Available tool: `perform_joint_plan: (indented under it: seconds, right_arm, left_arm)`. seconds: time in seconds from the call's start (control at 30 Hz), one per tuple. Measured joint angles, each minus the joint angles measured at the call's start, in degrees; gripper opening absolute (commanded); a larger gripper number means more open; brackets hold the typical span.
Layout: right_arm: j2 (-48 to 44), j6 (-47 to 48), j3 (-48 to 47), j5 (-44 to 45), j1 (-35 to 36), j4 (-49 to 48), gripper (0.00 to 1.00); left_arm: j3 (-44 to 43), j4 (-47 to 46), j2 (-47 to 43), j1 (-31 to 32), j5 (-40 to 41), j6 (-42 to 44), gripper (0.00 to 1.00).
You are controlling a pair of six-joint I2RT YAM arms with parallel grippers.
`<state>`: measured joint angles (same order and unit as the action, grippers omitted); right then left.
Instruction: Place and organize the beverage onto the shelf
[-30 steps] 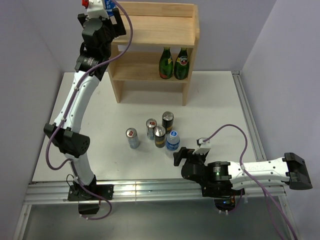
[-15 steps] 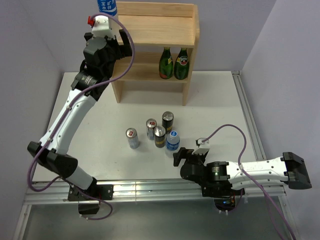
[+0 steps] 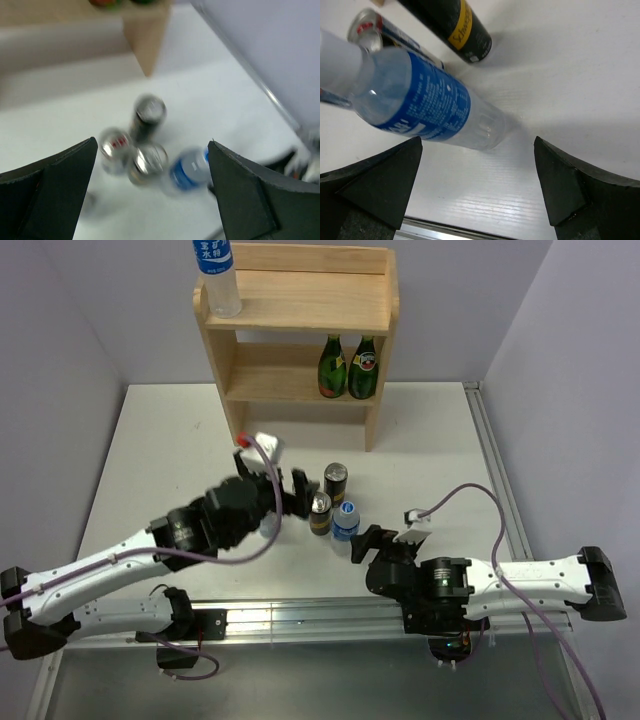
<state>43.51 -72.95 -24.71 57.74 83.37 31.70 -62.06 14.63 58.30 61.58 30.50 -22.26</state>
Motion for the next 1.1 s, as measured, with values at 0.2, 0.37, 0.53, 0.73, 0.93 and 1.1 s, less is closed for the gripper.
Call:
perform_joint_plan:
  seconds: [0.2,0.37,0.53,0.73,0.93,1.1]
  right_arm:
    - [-5.2,-6.1,-5.8,4.5,-0.5,11.7,1.0]
    - [-6.3,-3.6,-8.6,6.2,-4.4,13.4,1.0]
    - [-6.3,0.2,-8.7,6.0,-7.8,12.4,1.0]
    - [-8.7,0.9,-8.7,5.5,-8.3,12.6,1.0]
    - [-12.0,1.7,-8.7,4.8,-8.3,12.7,1.0]
    - [-12.2,2.6,-8.6,4.5,-8.3,12.8,1.0]
  left_arm:
    - [10.4,1.2,-0.8,16.9,7.1,-8.7,0.99]
    - [11.6,-0.8,6.3,27.0,12.1,-15.3,0.99]
    - [12.2,-6.0,16.9,29.4,12.6,-19.6,0.99]
    - [12.3,-13.1,30.0,28.7,17.9,-23.6,0.99]
    - [12.8,-24.9,39.1,23.2,19.2,-21.6,0.99]
    - [10.5,-29.4,44.8,20.2,20.7,-19.1,0.99]
